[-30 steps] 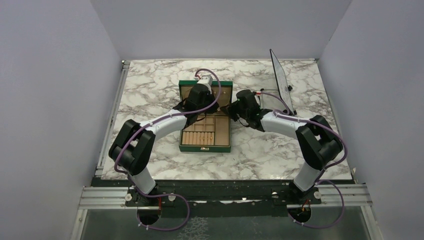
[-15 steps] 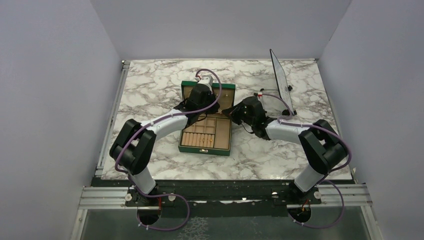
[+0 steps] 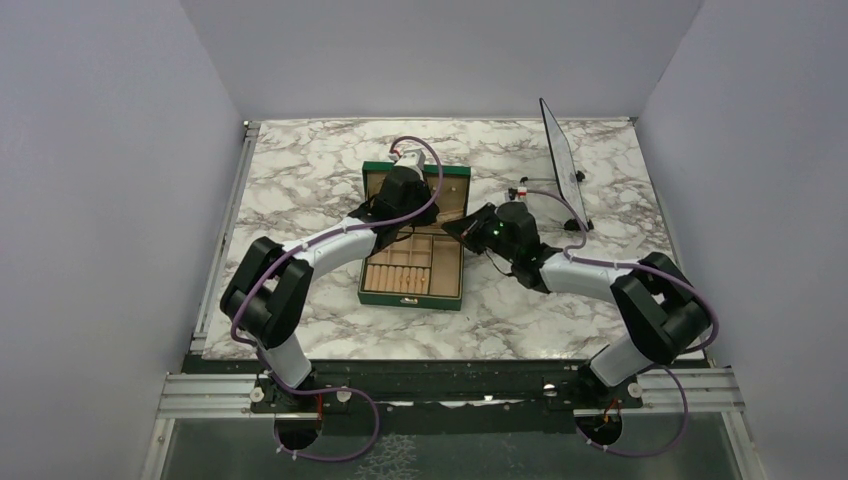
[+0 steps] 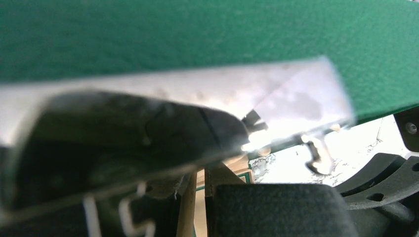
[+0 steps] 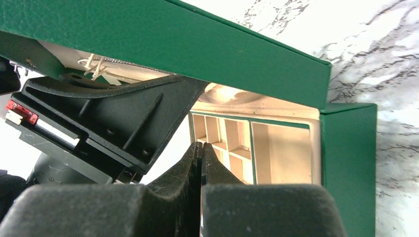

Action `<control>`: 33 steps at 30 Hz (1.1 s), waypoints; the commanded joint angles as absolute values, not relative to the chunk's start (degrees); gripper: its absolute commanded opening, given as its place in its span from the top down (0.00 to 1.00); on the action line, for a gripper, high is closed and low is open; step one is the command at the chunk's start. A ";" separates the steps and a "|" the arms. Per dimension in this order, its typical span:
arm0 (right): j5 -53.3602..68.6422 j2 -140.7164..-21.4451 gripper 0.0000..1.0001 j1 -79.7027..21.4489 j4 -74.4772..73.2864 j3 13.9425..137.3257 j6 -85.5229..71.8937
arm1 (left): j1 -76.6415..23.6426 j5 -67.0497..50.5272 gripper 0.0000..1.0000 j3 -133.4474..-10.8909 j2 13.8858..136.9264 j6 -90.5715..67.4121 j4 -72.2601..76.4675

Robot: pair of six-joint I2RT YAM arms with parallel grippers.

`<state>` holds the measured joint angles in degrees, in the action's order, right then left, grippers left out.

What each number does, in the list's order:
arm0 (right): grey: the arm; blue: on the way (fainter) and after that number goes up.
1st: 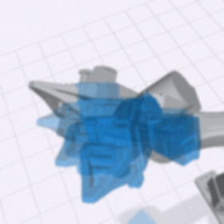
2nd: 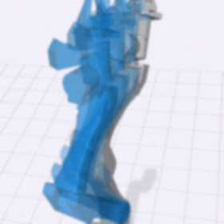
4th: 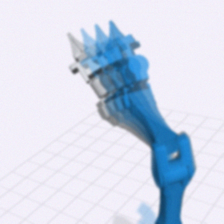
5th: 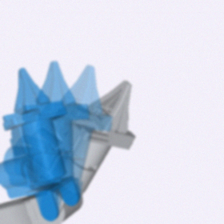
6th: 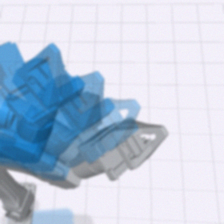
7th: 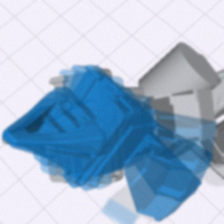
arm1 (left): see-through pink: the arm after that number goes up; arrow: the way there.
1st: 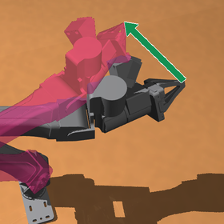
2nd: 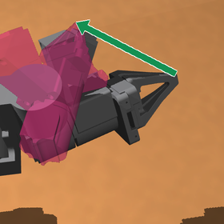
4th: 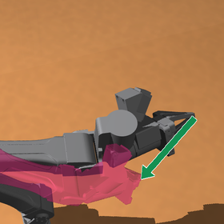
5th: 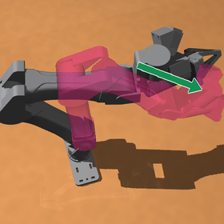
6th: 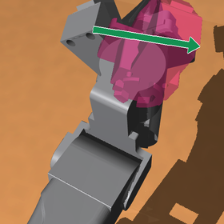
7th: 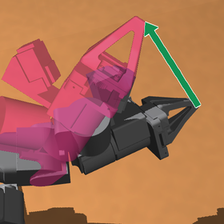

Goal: Organize the mixed jewelry

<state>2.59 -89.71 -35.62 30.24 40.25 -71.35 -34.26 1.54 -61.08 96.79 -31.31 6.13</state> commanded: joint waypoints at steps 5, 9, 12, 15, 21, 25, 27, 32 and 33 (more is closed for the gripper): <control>-4.85 -84.43 0.91 -35.68 22.48 38.94 -72.88 | -34.10 0.21 0.85 -63.91 94.94 -31.99 5.62; -4.86 -82.48 0.88 -35.56 19.91 40.07 -70.58 | -34.04 -6.74 0.80 -63.81 93.21 -31.02 4.47; -4.70 -80.00 0.87 -34.94 18.23 40.70 -68.06 | -33.93 -10.65 0.76 -62.77 91.60 -30.92 3.64; -5.16 -77.19 0.86 -34.23 15.90 41.40 -65.44 | -33.84 -14.07 0.70 -60.89 89.04 -31.02 3.96; -6.06 -72.17 0.79 -33.84 10.59 43.33 -59.79 | -33.62 -19.42 0.58 -58.25 82.83 -29.69 3.04; -6.07 -70.94 0.63 -33.68 5.95 48.44 -52.63 | -32.38 -16.19 0.46 -56.80 76.95 -28.64 -0.67; -5.94 -71.32 0.49 -33.73 3.06 52.35 -48.40 | -31.63 -13.30 0.35 -57.13 73.49 -27.57 -5.85; -10.02 -74.40 0.34 -33.74 -7.73 62.63 -42.25 | -31.21 0.47 0.10 -56.43 62.57 -25.68 -17.60; -11.28 -75.04 0.33 -33.60 -8.86 64.13 -41.59 | -31.16 3.27 0.06 -56.22 60.37 -25.40 -19.32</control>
<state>-5.93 -72.93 -33.91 0.10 58.08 -49.04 -31.51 -9.37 -57.23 68.62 -27.90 -8.97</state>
